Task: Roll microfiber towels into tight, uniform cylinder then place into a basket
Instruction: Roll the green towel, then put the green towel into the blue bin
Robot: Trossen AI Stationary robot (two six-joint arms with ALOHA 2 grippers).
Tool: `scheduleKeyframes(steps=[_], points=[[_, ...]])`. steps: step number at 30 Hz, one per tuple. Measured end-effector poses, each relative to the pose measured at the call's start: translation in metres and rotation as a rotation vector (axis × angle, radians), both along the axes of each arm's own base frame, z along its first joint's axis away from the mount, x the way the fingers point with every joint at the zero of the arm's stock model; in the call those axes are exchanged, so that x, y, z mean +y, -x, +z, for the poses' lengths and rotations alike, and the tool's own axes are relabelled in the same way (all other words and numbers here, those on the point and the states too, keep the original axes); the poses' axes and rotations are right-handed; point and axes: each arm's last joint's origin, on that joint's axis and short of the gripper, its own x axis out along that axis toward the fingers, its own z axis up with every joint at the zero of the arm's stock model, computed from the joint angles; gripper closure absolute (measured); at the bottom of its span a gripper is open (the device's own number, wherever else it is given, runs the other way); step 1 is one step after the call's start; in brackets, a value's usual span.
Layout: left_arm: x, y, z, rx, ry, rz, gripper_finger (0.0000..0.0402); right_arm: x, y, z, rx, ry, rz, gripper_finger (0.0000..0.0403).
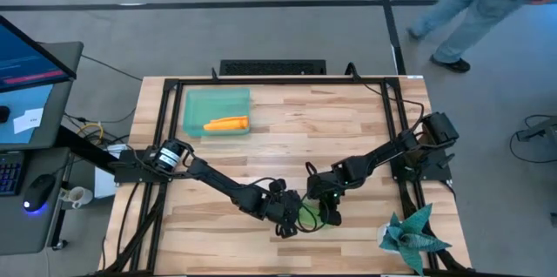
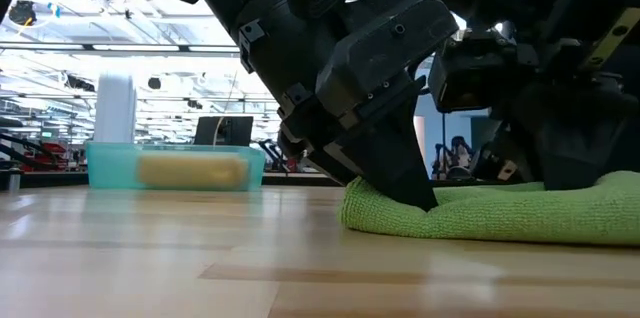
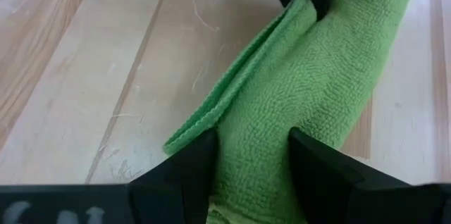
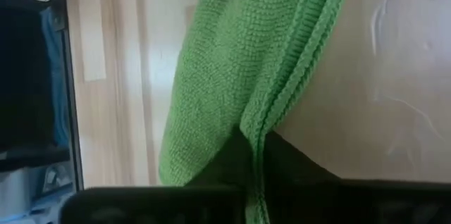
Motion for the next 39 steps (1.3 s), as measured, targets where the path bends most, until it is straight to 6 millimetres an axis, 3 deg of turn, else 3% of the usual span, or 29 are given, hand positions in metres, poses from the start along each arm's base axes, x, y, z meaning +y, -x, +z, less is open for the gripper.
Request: scheduleKeyframes(steps=[4, 8, 13, 17, 21, 29, 39], points=[[0.0, 0.0, 0.002, -0.001, -0.006, -0.02, 0.0239, 0.0, 0.0, 0.0, 0.013, -0.008, -0.018, 0.0381], [0.001, 0.004, 0.014, 0.016, -0.002, -0.081, 0.0239, 0.0, 0.0, 0.0, 0.012, 0.001, -0.027, 0.0385], [0.003, 0.027, 0.049, 0.13, 0.017, -0.145, 0.0239, 0.001, 0.003, 0.0, 0.036, -0.005, -0.014, 0.0384], [0.009, 0.052, 0.084, 0.198, -0.003, -0.074, 0.024, 0.003, 0.004, 0.0, 0.03, 0.003, -0.006, 0.0385], [0.015, 0.063, 0.106, 0.165, -0.048, -0.019, 0.0239, 0.005, 0.004, 0.0, 0.02, 0.013, 0.0, 0.0385], [0.026, 0.035, 0.119, -0.042, 0.09, -0.21, 0.0239, 0.007, 0.005, 0.0, 0.01, 0.029, 0.001, 0.0384], [0.061, 0.007, 0.103, -0.09, 0.157, -0.333, 0.0239, 0.009, 0.006, 0.0, 0.008, 0.042, 0.01, 0.0383]])
